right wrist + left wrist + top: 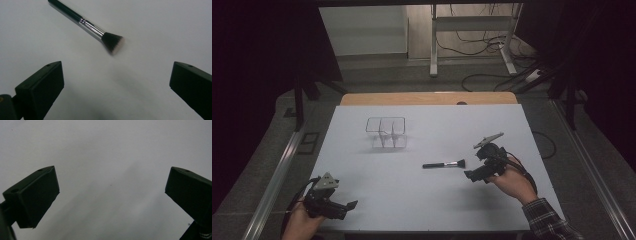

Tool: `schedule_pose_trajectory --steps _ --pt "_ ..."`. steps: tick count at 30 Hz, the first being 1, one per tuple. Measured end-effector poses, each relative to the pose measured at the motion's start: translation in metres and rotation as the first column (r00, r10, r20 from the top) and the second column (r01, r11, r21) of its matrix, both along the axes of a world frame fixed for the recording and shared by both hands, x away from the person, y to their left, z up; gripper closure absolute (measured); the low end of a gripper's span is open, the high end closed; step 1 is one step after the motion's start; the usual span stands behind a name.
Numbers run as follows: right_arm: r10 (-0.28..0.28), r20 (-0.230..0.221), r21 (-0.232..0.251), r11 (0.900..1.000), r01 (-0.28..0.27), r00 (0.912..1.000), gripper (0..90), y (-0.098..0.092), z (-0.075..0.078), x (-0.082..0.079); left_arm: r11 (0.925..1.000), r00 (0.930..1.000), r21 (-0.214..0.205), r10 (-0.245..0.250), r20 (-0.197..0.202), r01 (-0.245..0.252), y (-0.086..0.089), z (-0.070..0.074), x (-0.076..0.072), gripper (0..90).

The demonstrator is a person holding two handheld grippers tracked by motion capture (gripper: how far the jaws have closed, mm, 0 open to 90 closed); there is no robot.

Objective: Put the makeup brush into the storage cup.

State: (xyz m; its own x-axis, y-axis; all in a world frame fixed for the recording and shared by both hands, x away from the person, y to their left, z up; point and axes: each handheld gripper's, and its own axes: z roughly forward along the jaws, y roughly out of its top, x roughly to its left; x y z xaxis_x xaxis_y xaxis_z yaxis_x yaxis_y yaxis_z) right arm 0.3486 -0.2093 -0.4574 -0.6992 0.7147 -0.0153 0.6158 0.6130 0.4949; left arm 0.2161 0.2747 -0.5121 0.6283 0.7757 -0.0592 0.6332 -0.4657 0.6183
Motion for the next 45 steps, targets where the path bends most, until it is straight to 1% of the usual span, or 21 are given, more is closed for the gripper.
schedule_pose_trajectory --steps 3,9,13,15,18,23,25,28,32,37,45 --pt "0.002 -0.005 0.003 1.0 -0.002 1.0 0.0 0.002 -0.001 0.003 1.0 1.0 -0.001 0.001 0.001 -0.001 0.0 0.0 0.0 0.0" --pt "0.016 -0.01 -0.007 0.9998 -0.016 0.9998 0.0 0.008 -0.002 0.006 1.0 1.0 -0.001 0.0 0.001 0.0 0.0 0.0 0.0 0.0" --pt "0.022 -0.018 0.004 0.9998 -0.022 0.9996 0.0 0.014 -0.003 0.009 1.0 1.0 0.0 -0.001 0.0 0.001 0.0 0.0 0.0 0.0" --pt "0.022 -0.029 0.007 0.9997 -0.022 0.9993 0.0 0.018 -0.004 0.011 1.0 1.0 0.002 -0.002 0.0 0.002 0.0 0.0 0.0 0.0" --pt "0.026 -0.032 0.005 0.9996 -0.026 0.9992 0.0 0.02 -0.006 0.013 1.0 1.0 0.003 -0.002 0.002 0.002 0.0 0.0 0.0 0.0" --pt "0.041 -0.035 0.006 0.9991 -0.041 0.9985 0.0 0.024 -0.008 0.016 1.0 1.0 0.004 -0.003 0.001 0.003 0.0 0.0 0.0 0.0" --pt "0.061 -0.032 0.006 0.9981 -0.061 0.9976 0.0 0.028 -0.009 0.017 1.0 1.0 0.007 -0.005 0.0 0.005 0.0 0.0 0.0 0.0" --pt "0.068 -0.031 0.004 0.9977 -0.068 0.9972 0.0 0.03 -0.01 0.018 0.9999 1.0 0.008 -0.007 0.0 0.007 0.0 0.0 -0.001 0.0" --pt "0.073 -0.033 -0.01 0.9972 -0.074 0.9968 0.0 0.034 -0.011 0.02 0.9999 1.0 0.01 -0.009 0.0 0.009 -0.001 0.0 -0.001 0.0" --pt "0.079 -0.039 -0.015 0.9967 -0.079 0.9962 0.0 0.04 -0.012 0.024 0.9999 0.9999 0.012 -0.011 0.0 0.011 -0.001 0.0 -0.001 0.0" --pt "0.097 -0.04 -0.046 0.9941 -0.099 0.9945 0.0 0.05 -0.015 0.03 0.9997 0.9998 0.017 -0.017 -0.001 0.017 -0.002 -0.001 -0.001 0.0"
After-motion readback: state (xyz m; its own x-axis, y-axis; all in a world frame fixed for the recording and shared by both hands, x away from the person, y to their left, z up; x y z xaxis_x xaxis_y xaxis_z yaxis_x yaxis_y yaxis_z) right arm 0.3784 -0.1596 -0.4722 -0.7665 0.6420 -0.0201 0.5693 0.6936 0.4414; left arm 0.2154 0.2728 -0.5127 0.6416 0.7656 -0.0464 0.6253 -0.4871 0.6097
